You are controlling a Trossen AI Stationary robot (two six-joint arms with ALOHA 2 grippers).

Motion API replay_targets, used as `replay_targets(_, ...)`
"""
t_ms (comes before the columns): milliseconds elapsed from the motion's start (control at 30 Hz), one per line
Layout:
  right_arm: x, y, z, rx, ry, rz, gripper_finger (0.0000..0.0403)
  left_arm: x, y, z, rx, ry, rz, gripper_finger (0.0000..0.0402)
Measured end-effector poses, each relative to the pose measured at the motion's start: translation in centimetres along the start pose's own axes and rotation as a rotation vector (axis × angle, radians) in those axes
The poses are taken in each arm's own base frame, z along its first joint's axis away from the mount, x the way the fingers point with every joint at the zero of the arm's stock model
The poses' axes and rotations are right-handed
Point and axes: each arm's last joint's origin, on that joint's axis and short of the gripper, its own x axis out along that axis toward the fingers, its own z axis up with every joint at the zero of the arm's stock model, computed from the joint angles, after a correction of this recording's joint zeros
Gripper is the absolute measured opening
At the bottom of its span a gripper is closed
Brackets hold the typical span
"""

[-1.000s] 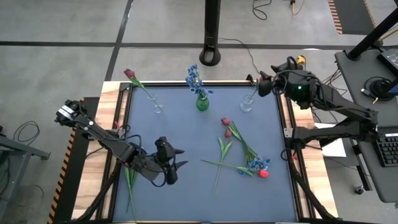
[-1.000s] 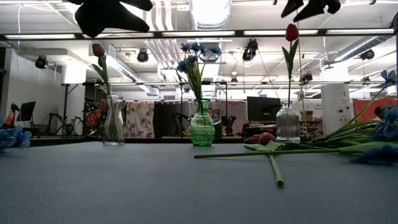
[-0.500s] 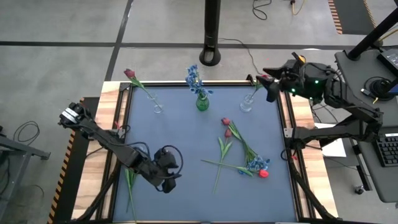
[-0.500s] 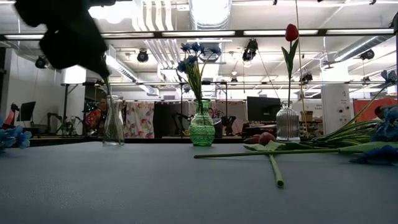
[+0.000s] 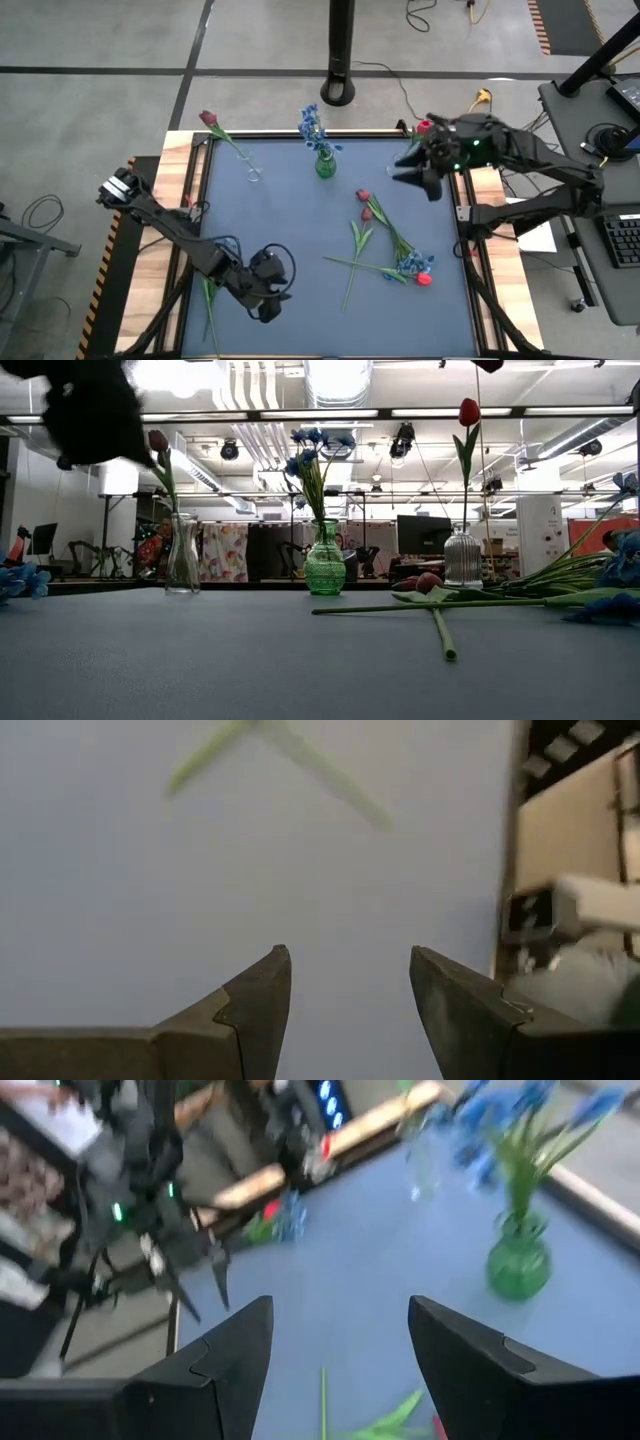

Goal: Sort flowers into vase by color
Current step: Put the left red flower into the left transparent vase

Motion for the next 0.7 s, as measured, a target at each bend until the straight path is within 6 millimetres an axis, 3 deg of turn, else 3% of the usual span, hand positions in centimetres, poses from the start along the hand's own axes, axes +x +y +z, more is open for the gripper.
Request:
replay_targets(200,1.6,1.8,-1.5,-0.001,0.146,0.064,0.0224,1.7,-2.0,1.9,0.146,-0.246,-0.011,0.0189)
replay_targets(367,1.7,3.2,-2.8,0.025,0.245,0.092,0.0224,5.1,-2.7,3.6,0.191,-0.319,0.069,0.0189)
replay_targets(700,1.1,4.4,-5.1,0.051,0.373,-0.012,0.0224,12.6,0.0,9.5,0.042,-0.333,0.196,0.0189)
